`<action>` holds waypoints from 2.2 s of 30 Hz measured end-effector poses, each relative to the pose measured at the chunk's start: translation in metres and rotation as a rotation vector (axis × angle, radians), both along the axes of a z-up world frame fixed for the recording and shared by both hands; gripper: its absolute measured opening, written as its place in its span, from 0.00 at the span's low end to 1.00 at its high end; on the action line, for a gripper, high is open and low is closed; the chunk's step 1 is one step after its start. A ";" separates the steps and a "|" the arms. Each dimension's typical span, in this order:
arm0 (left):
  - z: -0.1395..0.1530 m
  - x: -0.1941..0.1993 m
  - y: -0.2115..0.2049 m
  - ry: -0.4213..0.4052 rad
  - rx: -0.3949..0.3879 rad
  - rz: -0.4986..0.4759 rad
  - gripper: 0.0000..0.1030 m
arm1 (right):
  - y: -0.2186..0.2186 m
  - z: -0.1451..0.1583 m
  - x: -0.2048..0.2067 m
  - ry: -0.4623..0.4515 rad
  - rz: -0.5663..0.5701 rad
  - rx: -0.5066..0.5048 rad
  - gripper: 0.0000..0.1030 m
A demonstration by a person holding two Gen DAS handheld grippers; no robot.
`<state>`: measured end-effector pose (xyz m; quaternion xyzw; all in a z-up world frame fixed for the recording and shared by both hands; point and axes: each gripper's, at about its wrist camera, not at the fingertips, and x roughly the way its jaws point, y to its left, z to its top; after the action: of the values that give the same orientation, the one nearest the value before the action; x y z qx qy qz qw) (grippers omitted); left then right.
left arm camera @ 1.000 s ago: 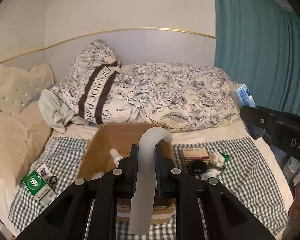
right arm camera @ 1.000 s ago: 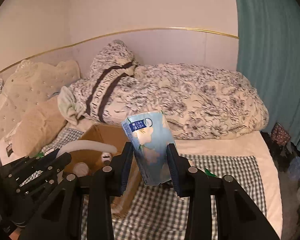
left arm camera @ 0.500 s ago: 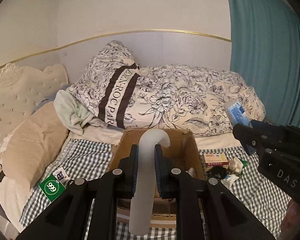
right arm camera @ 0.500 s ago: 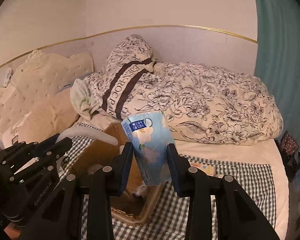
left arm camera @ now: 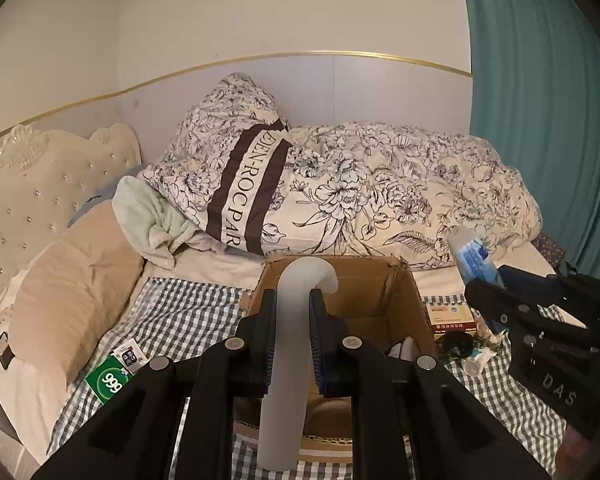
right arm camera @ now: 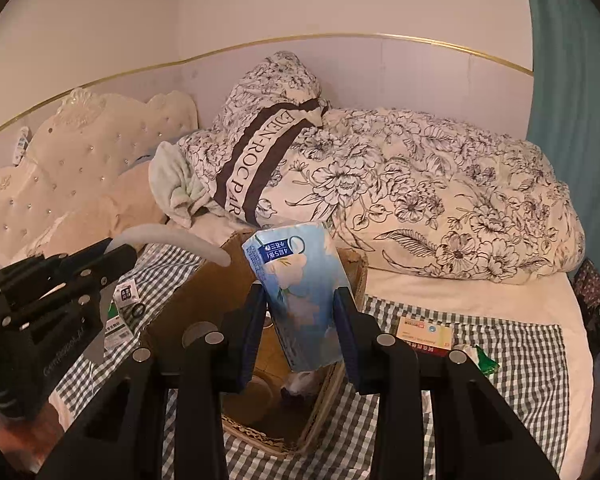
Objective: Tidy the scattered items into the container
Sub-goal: 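Carry the tissue pack and foam tube over the cardboard box, then lower the tissue pack and foam tube into the box and open both grippers, then withdraw both grippers from the box toward the medicine box and tissues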
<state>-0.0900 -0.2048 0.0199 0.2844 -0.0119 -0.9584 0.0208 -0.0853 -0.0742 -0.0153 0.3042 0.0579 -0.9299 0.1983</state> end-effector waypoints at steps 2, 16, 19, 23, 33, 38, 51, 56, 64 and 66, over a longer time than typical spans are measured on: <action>-0.006 -0.006 0.000 -0.016 -0.005 -0.006 0.15 | 0.000 -0.007 -0.002 -0.006 0.010 0.006 0.34; -0.074 -0.057 -0.009 -0.213 0.010 0.002 0.15 | -0.033 -0.067 -0.028 -0.133 0.142 0.082 0.34; -0.087 -0.065 -0.010 -0.249 0.010 -0.003 0.15 | -0.037 -0.081 -0.035 -0.166 0.156 0.096 0.34; -0.102 -0.075 -0.010 -0.294 0.011 0.001 0.15 | -0.040 -0.096 -0.043 -0.214 0.174 0.096 0.34; -0.132 -0.088 -0.011 -0.373 -0.003 0.006 0.17 | -0.049 -0.124 -0.054 -0.300 0.222 0.125 0.35; -0.135 -0.089 -0.011 -0.384 -0.001 0.016 0.21 | -0.046 -0.125 -0.054 -0.294 0.220 0.123 0.35; -0.092 -0.070 -0.002 -0.272 -0.011 0.031 0.65 | -0.024 -0.086 -0.043 -0.167 0.139 0.071 0.42; -0.068 -0.054 0.010 -0.183 -0.026 0.035 0.74 | -0.003 -0.062 -0.031 -0.102 0.084 0.032 0.45; -0.032 -0.027 0.034 -0.057 -0.023 0.033 0.86 | 0.032 -0.038 -0.016 -0.050 0.008 -0.016 0.55; -0.025 -0.022 0.040 -0.033 -0.028 0.037 0.88 | 0.040 -0.034 -0.012 -0.038 -0.006 -0.023 0.60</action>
<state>-0.1123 -0.1647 -0.0056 0.3002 -0.0203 -0.9527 0.0425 -0.0970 -0.0346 -0.0488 0.3196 0.0427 -0.9252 0.2002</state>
